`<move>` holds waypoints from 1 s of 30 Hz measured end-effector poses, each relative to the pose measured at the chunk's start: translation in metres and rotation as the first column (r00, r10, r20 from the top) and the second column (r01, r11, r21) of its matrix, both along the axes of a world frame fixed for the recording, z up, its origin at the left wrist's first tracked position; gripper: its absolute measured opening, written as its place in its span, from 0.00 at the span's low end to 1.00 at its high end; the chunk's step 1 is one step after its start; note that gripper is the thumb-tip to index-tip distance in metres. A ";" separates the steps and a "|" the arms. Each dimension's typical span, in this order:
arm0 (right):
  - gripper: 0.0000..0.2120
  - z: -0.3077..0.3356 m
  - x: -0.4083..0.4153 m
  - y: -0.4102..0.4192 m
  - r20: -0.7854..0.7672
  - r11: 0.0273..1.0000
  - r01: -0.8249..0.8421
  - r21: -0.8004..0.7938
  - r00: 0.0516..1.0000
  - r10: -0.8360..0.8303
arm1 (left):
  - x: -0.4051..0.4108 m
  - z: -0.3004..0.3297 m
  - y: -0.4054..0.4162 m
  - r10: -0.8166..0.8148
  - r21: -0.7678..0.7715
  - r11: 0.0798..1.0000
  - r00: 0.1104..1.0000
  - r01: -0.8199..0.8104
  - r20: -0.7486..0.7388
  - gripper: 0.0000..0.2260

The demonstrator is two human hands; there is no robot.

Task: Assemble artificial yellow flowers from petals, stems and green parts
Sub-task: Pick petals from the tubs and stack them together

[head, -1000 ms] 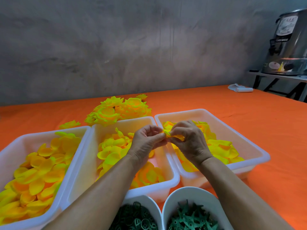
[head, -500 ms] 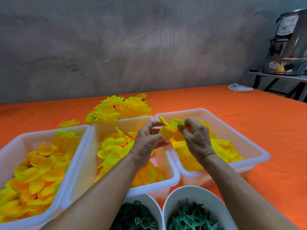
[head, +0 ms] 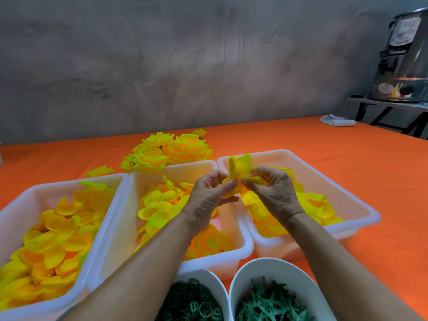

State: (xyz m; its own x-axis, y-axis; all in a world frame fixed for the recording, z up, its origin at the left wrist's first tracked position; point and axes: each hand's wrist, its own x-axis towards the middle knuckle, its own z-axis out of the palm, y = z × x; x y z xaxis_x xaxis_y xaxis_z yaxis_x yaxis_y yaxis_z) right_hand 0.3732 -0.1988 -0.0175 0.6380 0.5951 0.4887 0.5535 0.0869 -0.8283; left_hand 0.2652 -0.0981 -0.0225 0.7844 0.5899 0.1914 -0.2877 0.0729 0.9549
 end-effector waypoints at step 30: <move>0.04 -0.004 0.023 -0.003 -0.212 0.924 0.379 0.039 0.907 -0.363 | 0.000 -0.005 0.008 0.212 0.048 0.976 0.977 -0.211 -0.022 0.10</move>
State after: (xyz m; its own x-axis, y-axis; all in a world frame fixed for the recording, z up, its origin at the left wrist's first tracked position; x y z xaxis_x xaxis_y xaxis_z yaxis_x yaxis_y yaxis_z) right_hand 0.3964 -0.2021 -0.0217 0.8934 0.2616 0.3652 0.3844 -0.0246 -0.9228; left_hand 0.2654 -0.0904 -0.0272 0.6482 0.7341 0.2023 -0.2661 -0.0306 0.9635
